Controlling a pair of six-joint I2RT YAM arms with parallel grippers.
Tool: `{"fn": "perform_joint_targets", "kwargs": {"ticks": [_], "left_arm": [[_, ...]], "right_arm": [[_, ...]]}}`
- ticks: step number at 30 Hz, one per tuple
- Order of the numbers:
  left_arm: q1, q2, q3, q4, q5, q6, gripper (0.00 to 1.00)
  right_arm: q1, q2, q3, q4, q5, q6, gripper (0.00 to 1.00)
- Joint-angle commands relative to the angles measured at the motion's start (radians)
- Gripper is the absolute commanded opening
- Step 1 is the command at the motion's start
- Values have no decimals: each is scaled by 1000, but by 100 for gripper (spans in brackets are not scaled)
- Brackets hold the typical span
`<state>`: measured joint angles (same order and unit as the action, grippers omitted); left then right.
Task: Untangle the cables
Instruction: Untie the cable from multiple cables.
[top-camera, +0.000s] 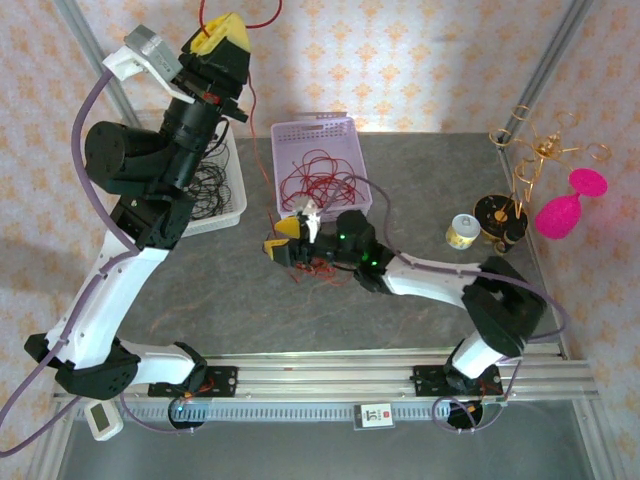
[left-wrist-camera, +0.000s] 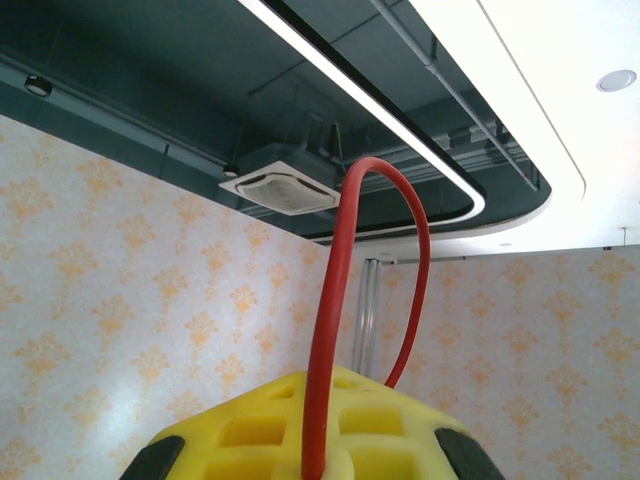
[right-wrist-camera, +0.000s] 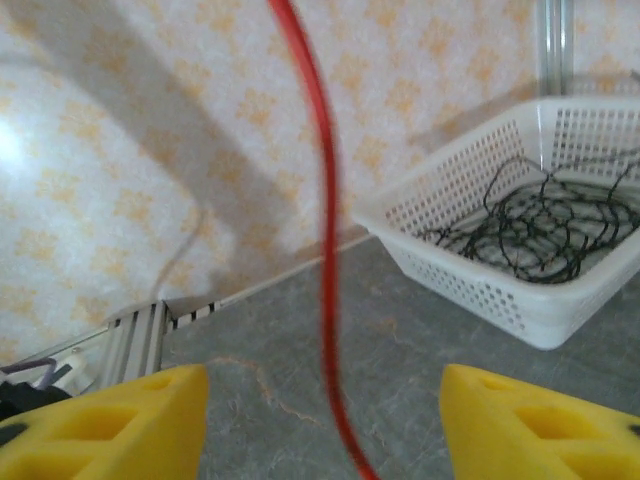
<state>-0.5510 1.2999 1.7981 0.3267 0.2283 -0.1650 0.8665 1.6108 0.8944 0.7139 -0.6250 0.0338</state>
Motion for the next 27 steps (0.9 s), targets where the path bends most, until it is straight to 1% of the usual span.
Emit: {"fn": "perform_joint_targets", "kwargs": {"ticks": [1, 3, 6, 8, 11, 14, 19, 22, 24, 27], "left_arm": [[-6, -14, 46, 47, 37, -26, 0], [-6, -13, 63, 59, 44, -28, 0], [-6, -14, 91, 78, 58, -19, 0], [-6, -17, 111, 87, 65, -6, 0], [-6, -29, 126, 111, 67, 34, 0], [-6, -31, 161, 117, 35, 81, 0], [-6, -8, 263, 74, -34, 151, 0], [-6, 5, 294, 64, -60, 173, 0], [-6, 16, 308, 46, -72, 184, 0], [-6, 32, 308, 26, -86, 199, 0]], "right_arm": [[0, 77, 45, 55, 114, 9, 52], [0, 140, 58, 55, 208, 16, 47], [0, 225, 72, 58, 284, 39, 39], [0, 281, 74, 68, 291, 60, 37], [0, 351, 70, 79, 266, 102, 32], [2, 383, 21, 96, 263, 146, 28], [2, 379, -112, 149, 291, 171, 28], [2, 335, -168, 151, 286, 158, 30], [2, 279, -196, 140, 286, 138, 35], [2, 166, -213, 102, 270, 97, 44]]}}
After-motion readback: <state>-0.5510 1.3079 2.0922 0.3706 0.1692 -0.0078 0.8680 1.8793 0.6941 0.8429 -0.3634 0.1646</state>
